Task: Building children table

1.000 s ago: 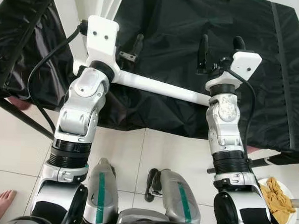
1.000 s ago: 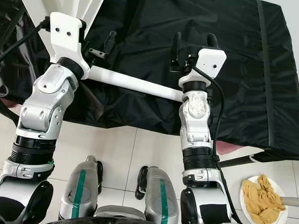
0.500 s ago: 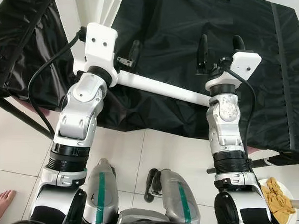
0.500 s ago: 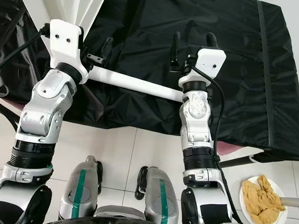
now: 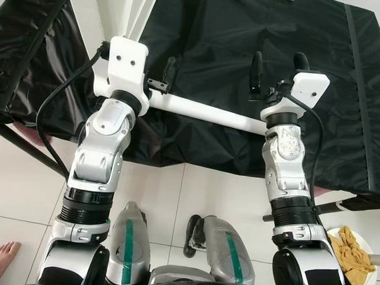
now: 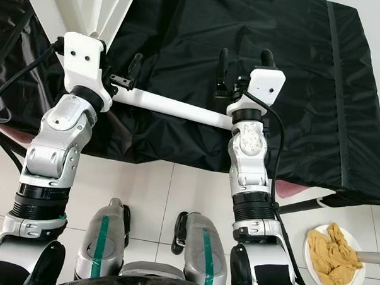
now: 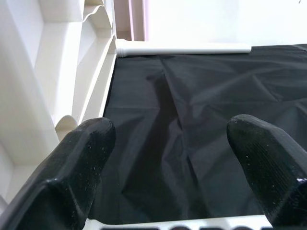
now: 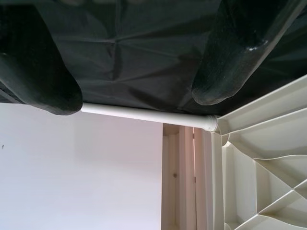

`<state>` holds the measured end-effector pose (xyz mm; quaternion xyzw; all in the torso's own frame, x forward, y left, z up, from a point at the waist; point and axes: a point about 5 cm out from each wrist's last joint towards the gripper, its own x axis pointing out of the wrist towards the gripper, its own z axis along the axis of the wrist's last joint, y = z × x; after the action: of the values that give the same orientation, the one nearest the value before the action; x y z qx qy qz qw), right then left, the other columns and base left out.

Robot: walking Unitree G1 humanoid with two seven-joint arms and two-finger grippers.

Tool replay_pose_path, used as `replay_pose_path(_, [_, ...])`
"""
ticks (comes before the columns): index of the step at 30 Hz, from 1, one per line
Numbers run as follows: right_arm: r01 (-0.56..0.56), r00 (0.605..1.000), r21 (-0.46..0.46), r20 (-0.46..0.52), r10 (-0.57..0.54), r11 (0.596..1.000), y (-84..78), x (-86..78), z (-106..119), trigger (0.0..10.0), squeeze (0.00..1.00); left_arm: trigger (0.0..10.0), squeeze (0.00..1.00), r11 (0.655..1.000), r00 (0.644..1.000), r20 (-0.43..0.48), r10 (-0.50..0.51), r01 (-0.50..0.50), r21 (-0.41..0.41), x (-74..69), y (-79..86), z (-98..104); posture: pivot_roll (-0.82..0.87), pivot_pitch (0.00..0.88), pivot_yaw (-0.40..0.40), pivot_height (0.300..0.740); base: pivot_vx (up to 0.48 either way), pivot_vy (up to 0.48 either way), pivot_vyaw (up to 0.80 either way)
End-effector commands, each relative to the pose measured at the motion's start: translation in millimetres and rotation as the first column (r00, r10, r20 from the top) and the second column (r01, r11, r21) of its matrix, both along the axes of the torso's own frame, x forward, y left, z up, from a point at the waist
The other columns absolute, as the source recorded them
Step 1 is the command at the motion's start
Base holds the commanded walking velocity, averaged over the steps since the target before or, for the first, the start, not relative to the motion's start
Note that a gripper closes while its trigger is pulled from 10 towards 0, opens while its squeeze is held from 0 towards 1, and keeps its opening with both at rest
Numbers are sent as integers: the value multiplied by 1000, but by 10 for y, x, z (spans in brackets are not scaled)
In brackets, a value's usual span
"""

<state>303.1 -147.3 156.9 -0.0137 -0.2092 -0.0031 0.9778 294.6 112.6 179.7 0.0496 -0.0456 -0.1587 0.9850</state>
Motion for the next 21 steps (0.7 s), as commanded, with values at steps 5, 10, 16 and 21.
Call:
replay_pose_path(5, [7, 1000, -24, 5, -7, 1000, -35, -32, 2, 10000, 0, 10000, 0, 999, 999, 17, 44, -44, 7, -30, 0, 3, 120, 0, -65, 740, 0, 0, 0])
replay_pose_path(10, [42, 998, -47, 43, -40, 998, -70, -52, 55, 10000, 0, 10000, 0, 999, 999, 21, 42, -43, 11, -34, 6, 4, 120, 1, -60, 740, 0, 0, 0])
replay_pose_path(16, [161, 977, -100, 158, -144, 982, -170, -158, 200, 10000, 0, 10000, 0, 999, 1000, 21, 13, -14, 44, -14, 16, 4, 113, 8, -22, 740, 0, 0, 0])
replay_pose_path(21, [241, 951, -138, 230, -206, 961, -204, -224, 276, 10000, 0, 10000, 0, 998, 1000, 19, -3, 2, 55, 12, 20, 15, 108, 6, 13, 740, 0, 0, 0])
